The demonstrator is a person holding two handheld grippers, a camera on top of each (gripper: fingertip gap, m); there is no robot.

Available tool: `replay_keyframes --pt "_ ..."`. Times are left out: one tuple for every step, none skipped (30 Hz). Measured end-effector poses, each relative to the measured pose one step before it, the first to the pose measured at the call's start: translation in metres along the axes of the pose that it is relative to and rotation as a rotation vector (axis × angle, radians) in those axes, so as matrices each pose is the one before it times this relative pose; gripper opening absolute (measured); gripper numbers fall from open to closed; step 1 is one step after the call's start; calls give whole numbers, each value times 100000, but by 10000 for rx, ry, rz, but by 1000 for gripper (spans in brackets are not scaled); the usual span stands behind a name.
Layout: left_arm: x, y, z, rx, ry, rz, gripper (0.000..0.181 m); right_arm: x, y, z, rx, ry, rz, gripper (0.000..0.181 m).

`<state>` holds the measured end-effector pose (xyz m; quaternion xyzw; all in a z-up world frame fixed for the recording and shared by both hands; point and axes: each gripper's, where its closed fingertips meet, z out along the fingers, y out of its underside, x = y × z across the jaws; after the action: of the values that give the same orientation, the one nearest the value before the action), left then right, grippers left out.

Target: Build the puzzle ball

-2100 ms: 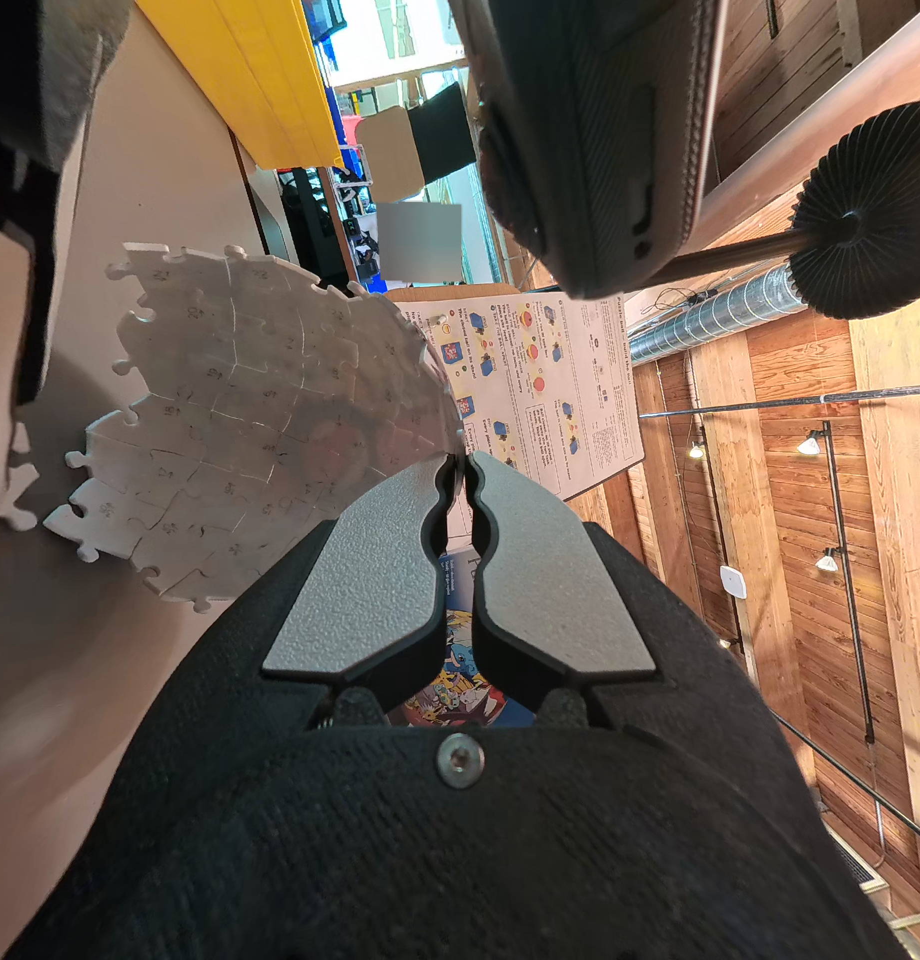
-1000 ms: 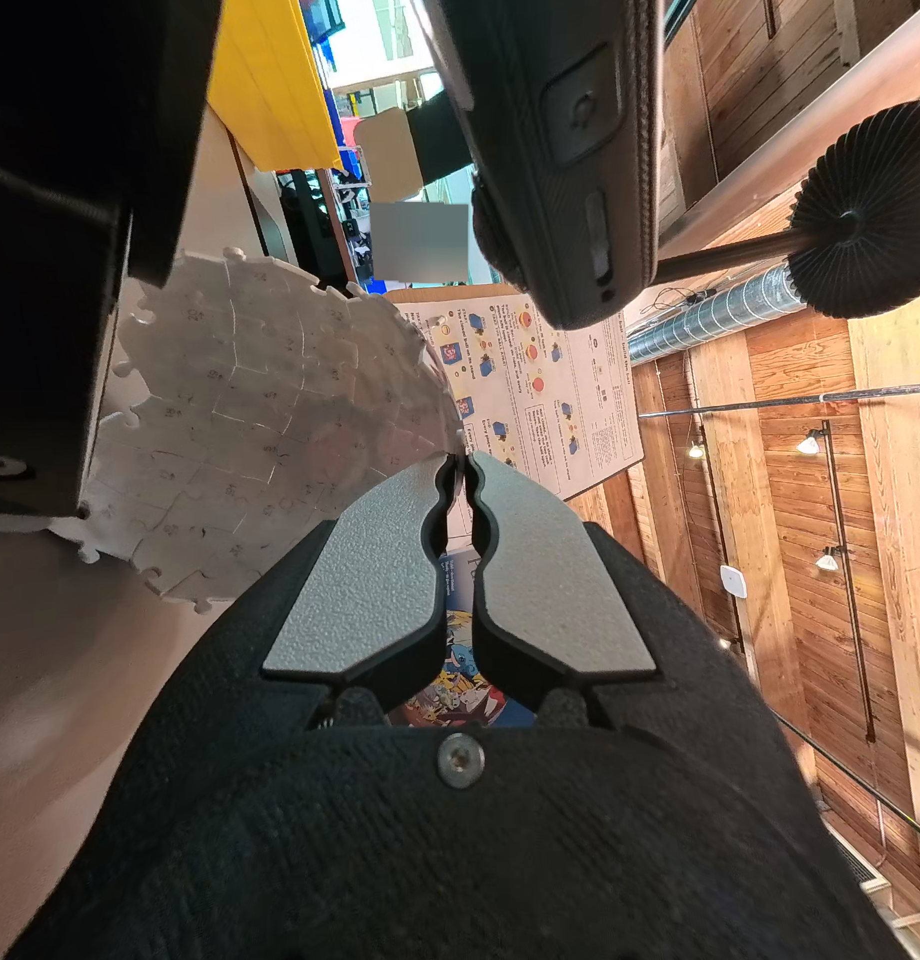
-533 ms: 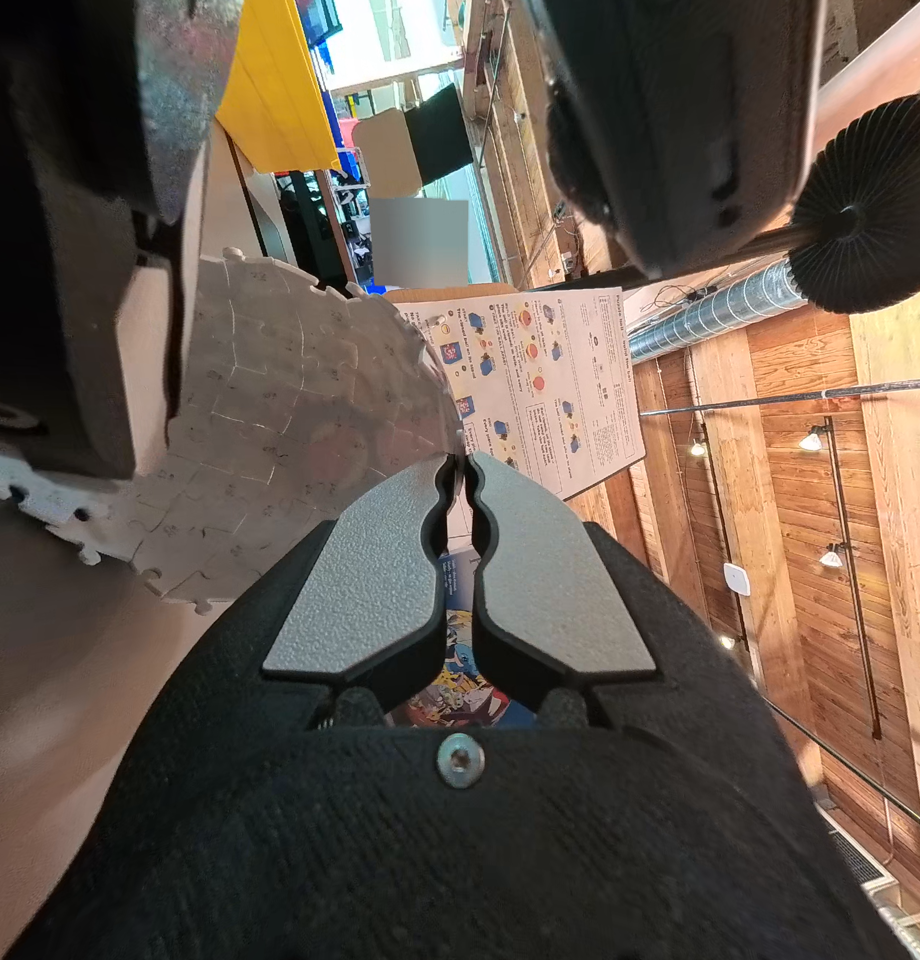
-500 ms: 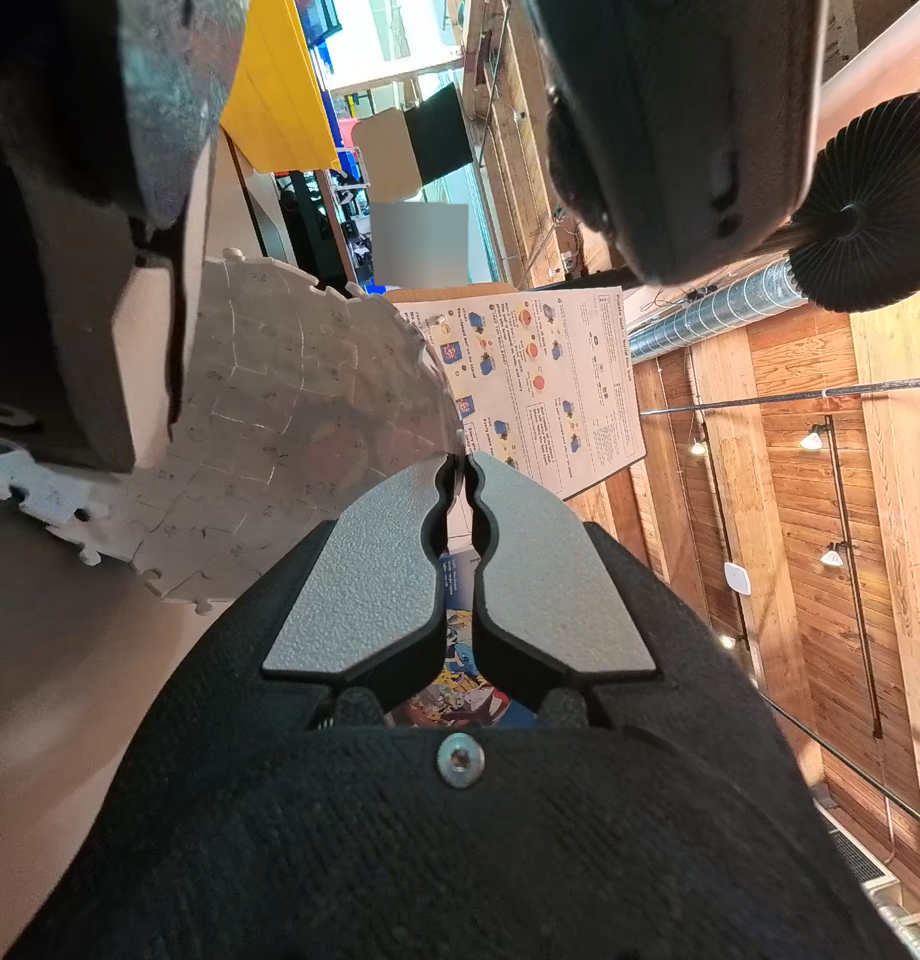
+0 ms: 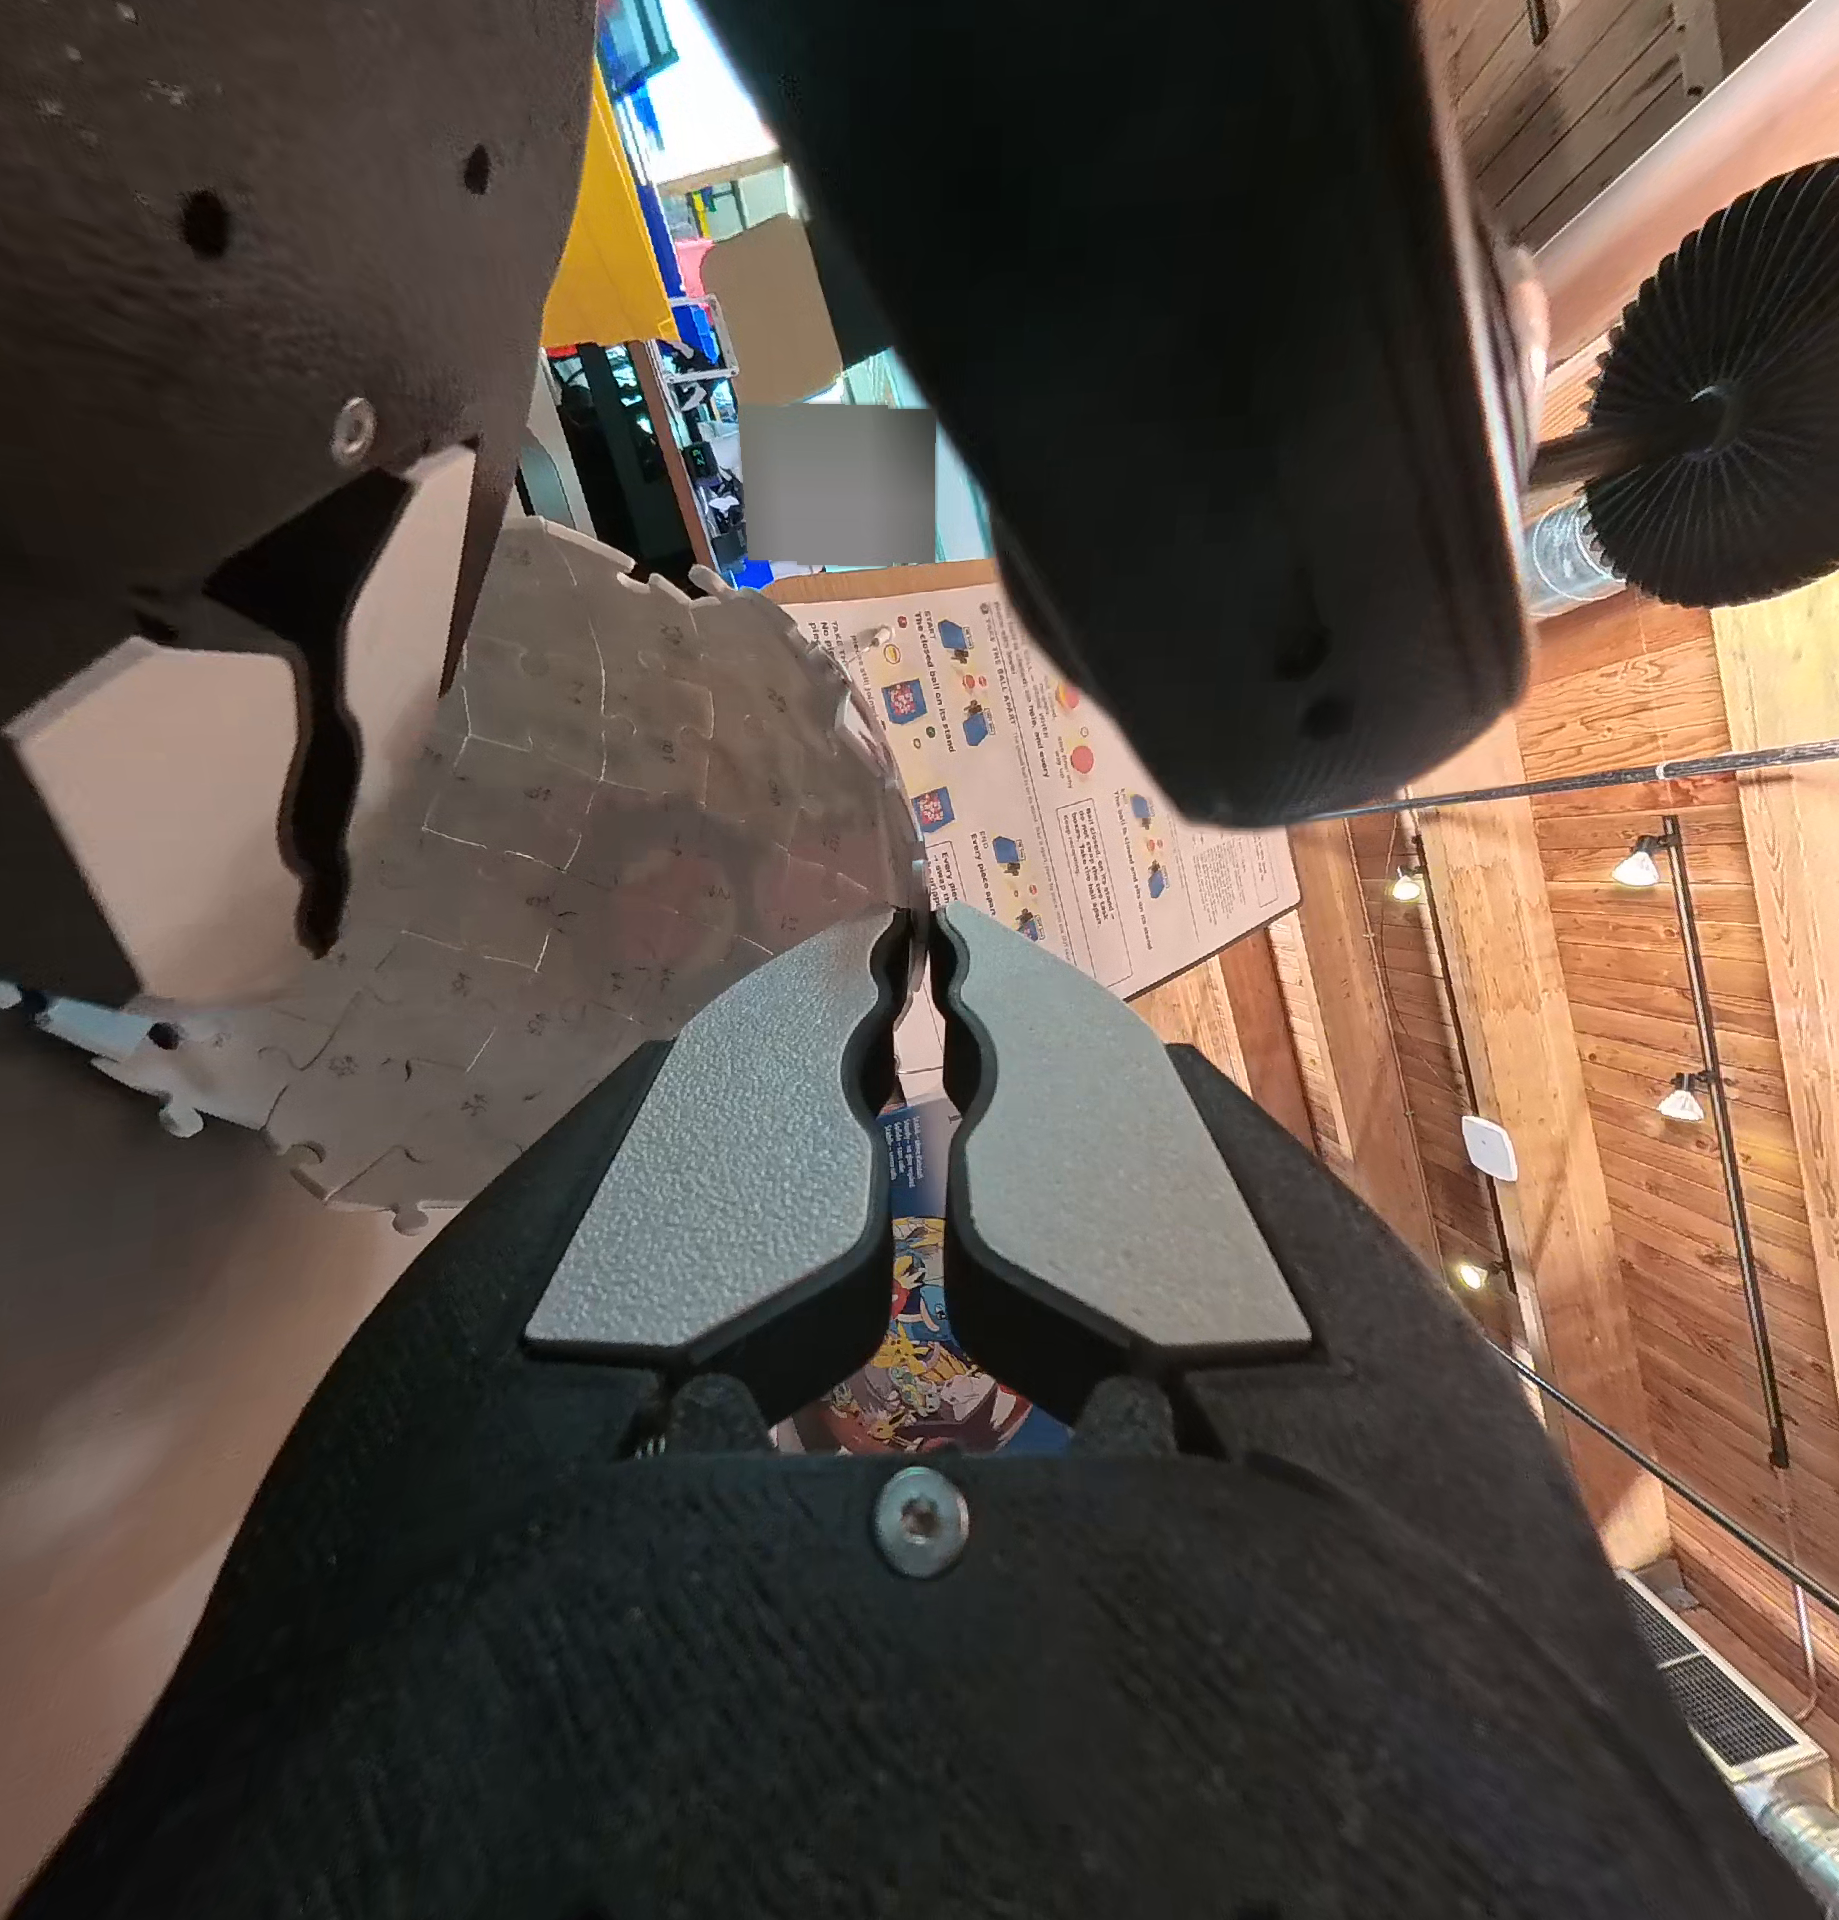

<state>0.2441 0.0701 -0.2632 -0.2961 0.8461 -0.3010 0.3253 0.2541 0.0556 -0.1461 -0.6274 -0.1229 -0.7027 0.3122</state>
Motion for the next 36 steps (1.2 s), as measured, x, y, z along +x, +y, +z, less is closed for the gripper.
replay_keyframes --pt "92 80 45 -12 56 245 0 2 5 -3 -2 4 -9 3" --pt "24 15 39 22 12 222 0 2 -3 2 2 1 -1 3" --pt "24 -36 31 50 7 198 0 2 7 8 -3 3 16 3" --pt "61 -51 11 46 51 165 0 -8 -3 3 -3 0 8 3" --pt "80 -8 17 3 90 98 0 -1 -10 7 2 0 -3 3" --pt "91 10 28 -34 118 57 0 13 -23 3 8 7 -9 3" --pt "84 41 22 -62 135 79 0 0 -9 5 7 -3 -5 3" --pt "78 72 12 -78 125 106 0 -6 1 0 -5 -2 -12 3" --pt "82 43 15 -49 109 122 0 4 17 1 -2 2 2 3" --pt "59 -8 12 2 83 123 0 4 20 0 -7 -1 9 3" --pt "60 -12 6 23 82 83 0 -6 35 2 -12 0 11 3" --pt "48 -4 5 9 95 22 0 10 20 0 -7 0 3 3" --pt "43 5 16 -2 95 -1 0 3 -12 8 3 1 -5 3" --pt "24 10 8 -10 72 2 0 -10 -18 -1 5 0 -2 3" --pt "26 29 -16 -8 31 37 0 -2 -8 6 -4 5 -10 3" --pt "19 11 -45 7 -14 87 0 3 13 4 -5 2 -1 3" --pt "-37 21 -64 29 -89 87 0 19 8 -6 2 0 8 3" --pt "-132 100 -99 -4 -187 18 0 0 33 2 -4 -1 5 3" --pt "-154 127 -166 -40 -198 -77 0 -9 18 2 -14 -4 -13 3" --pt "-50 2 -236 20 -101 -168 0 14 4 -4 3 4 -9 3" --pt "41 -102 -282 89 -27 -274 0 12 -41 -23 18 6 13 3" --pt "-100 -103 -268 64 -102 -383 0 -1 -31 -5 13 -1 13 3" --pt "-140 -56 -224 18 -123 -384 0 -9 1 13 -7 1 -9 3" --pt "-28 -82 -182 22 -38 -261 0 -2 10 19 -4 1 1 3" --pt "-63 -107 -114 40 -84 -122 0 11 -6 3 7 3 21 3" --pt "-224 -107 -64 29 -218 -14 0 4 -17 -1 7 5 17 3" --pt "-191 -59 4 -26 -185 80 0 -4 -2 1 2 -4 -2 3" --pt "-1 -42 66 -60 -46 94 0 4 -15 -2 1 -1 -11 3" --pt "44 -90 126 -40 -15 -29 0 3 -27 -8 12 2 0 3" --pt "41 -82 167 -42 -3 -140 0 23 -13 -16 3 3 5 3" --pt "108 19 222 -93 58 -126 0 18 4 -1 -4 5 -3 3" --pt "164 149 248 -153 83 -55 0 -12 37 -11 -16 -2 3 3" --pt "81 215 246 -181 21 -2 0 5 58 -14 -18 4 11 3" --pt "84 173 214 -122 8 43 0 26 54 -10 -13 1 22 3" --pt "113 124 144 -79 29 70 0 15 46 -18 -10 0 23 3" --pt "92 54 100 -36 8 87 0 1 37 -1 -3 0 25 3"
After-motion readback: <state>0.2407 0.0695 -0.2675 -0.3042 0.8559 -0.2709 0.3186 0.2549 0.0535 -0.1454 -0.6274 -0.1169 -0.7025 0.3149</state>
